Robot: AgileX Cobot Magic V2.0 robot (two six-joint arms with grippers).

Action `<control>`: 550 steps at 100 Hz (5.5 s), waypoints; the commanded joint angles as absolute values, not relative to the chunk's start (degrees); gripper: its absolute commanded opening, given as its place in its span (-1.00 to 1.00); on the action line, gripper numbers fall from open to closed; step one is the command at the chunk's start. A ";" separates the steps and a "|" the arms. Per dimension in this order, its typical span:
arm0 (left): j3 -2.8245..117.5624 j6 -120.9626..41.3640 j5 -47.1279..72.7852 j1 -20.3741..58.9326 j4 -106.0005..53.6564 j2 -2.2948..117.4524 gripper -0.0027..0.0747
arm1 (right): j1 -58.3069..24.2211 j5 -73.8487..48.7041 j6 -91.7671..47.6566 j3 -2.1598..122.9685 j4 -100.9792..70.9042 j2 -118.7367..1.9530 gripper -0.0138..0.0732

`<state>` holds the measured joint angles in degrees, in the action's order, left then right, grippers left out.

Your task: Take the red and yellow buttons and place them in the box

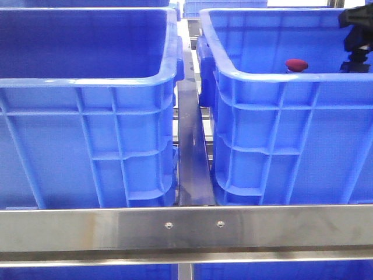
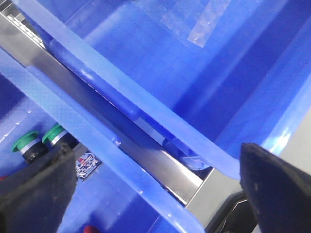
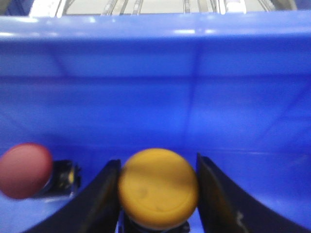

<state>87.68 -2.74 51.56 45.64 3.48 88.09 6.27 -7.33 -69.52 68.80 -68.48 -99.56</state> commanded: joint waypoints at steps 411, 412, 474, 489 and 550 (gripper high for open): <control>35.16 -2.64 17.72 46.14 2.58 37.88 -0.98 | 6.69 -14.76 -74.26 28.80 -69.39 -33.78 -0.84; 34.82 -2.64 17.72 46.14 2.84 37.34 -0.98 | 6.69 -14.76 -74.26 28.80 -69.39 -33.78 -0.84; 19.79 -2.02 21.34 32.28 5.54 12.03 -0.98 | 6.69 -15.08 -74.26 28.80 -69.43 -33.78 -0.84; 17.21 1.02 21.21 25.69 5.54 6.84 -0.98 | 6.69 -15.43 -74.26 28.80 -69.43 -33.78 -0.84; -3.10 4.33 1.68 -2.29 2.93 -1.27 -0.98 | 6.69 -17.46 -74.26 28.80 -69.43 -33.78 -0.84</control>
<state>-0.07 3.72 5.29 -1.11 3.50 -0.35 6.37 -18.13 -73.55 27.32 -68.60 -33.97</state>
